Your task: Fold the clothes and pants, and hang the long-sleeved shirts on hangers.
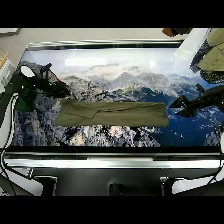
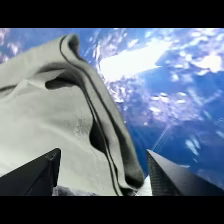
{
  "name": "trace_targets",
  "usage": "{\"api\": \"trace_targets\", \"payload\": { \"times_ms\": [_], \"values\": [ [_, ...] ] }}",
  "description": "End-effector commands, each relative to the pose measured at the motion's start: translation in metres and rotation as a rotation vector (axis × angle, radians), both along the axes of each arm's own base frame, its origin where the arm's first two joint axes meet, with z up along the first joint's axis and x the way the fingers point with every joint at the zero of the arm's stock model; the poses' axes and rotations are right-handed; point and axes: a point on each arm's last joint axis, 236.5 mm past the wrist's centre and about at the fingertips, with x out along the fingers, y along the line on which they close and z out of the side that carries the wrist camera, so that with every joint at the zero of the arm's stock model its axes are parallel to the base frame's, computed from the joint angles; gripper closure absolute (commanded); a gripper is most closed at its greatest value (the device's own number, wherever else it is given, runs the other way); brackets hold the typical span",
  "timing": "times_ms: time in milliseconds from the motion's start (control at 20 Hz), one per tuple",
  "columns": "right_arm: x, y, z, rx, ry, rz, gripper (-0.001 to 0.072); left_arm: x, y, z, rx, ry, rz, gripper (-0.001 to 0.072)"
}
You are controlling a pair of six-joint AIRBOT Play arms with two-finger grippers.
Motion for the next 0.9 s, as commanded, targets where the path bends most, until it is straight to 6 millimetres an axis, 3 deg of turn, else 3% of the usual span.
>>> {"api": "trace_targets", "payload": {
  "times_ms": [0,250,400,450,550,700,750,800,850],
  "values": [
    [0.003,0.012,-0.014,0.069,-0.012,0.046,0.0099,0.001,0.001,0.003,0.000,-0.006,0.003,0.0368],
    [0.002,0.045,-0.043,0.094,0.043,0.119,0.0099,0.002,0.001,0.003,0.000,-0.013,0.007,0.0368],
    [0.004,0.071,-0.046,0.088,0.045,0.179,0.0103,0.002,0.001,0.003,0.000,-0.013,0.007,0.0368],
    [0.006,0.079,-0.046,0.084,0.038,0.193,0.0135,0.002,0.001,0.003,0.000,-0.013,0.007,0.0368],
    [0.006,0.092,-0.047,0.072,0.035,0.225,0.0249,0.002,0.000,0.003,-0.001,-0.011,0.006,0.0368],
    [0.006,0.093,-0.032,0.059,0.025,0.222,0.0622,0.002,-0.015,0.010,-0.067,-0.008,0.006,0.0407],
    [0.008,0.087,-0.022,0.034,0.010,0.209,0.0681,0.001,-0.026,0.014,-0.105,-0.007,0.001,0.0572],
    [0.009,0.079,-0.010,-0.004,-0.002,0.189,0.0682,0.000,-0.043,0.017,-0.142,-0.006,-0.014,0.0690],
    [0.009,0.070,0.002,-0.046,-0.011,0.171,0.0682,-0.002,-0.060,0.018,-0.168,0.000,-0.035,0.0690]
  ]
}}
